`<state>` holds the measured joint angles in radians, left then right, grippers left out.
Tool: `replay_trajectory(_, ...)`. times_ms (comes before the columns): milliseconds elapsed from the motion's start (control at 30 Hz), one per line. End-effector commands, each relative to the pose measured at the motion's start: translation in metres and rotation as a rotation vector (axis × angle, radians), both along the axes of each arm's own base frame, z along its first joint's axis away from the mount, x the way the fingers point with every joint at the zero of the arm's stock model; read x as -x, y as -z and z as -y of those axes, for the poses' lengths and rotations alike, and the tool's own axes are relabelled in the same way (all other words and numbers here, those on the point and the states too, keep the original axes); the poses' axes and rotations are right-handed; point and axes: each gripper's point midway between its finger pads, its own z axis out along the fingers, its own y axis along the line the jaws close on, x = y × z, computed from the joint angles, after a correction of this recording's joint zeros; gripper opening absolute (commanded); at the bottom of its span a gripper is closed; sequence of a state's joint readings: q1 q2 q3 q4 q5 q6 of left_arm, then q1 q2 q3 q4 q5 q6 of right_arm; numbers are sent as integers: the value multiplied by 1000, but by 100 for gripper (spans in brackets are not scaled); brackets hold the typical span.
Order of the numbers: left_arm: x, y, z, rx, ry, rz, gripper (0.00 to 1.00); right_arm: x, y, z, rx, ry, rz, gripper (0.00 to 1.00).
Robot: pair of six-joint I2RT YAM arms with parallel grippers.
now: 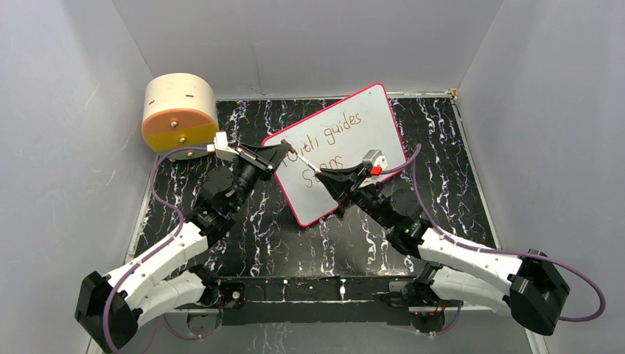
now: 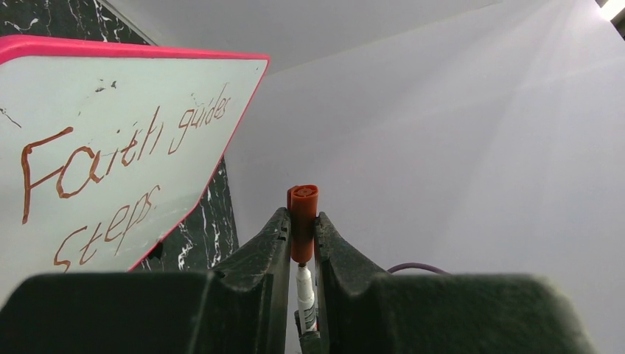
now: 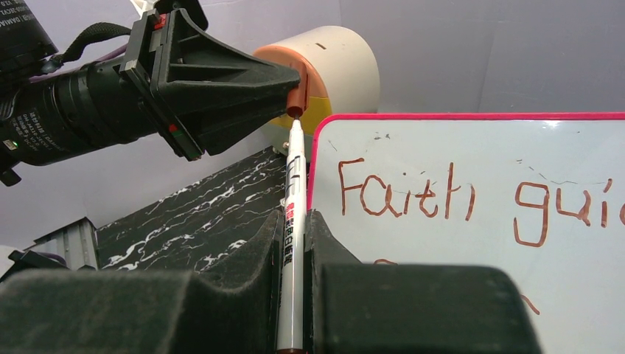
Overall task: Write a sentence on the whiteboard
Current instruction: Close the whiteboard marker at the center of the board.
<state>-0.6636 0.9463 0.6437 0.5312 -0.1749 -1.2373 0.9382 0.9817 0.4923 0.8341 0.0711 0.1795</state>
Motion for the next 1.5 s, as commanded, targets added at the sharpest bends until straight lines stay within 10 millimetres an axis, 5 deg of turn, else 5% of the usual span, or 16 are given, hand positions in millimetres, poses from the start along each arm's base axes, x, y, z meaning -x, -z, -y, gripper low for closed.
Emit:
replay_trajectory(0, 1, -12, 1, 29, 2, 33, 0, 4, -23, 0, -54, -8, 55, 0)
replay_trajectory(667, 3, -14, 10, 28, 40, 41, 0, -2, -25, 3, -78, 29, 55, 0)
replay_trajectory(1467, 23, -1, 48, -41, 183, 62, 0, -17, -44, -3, -212, 68, 85, 0)
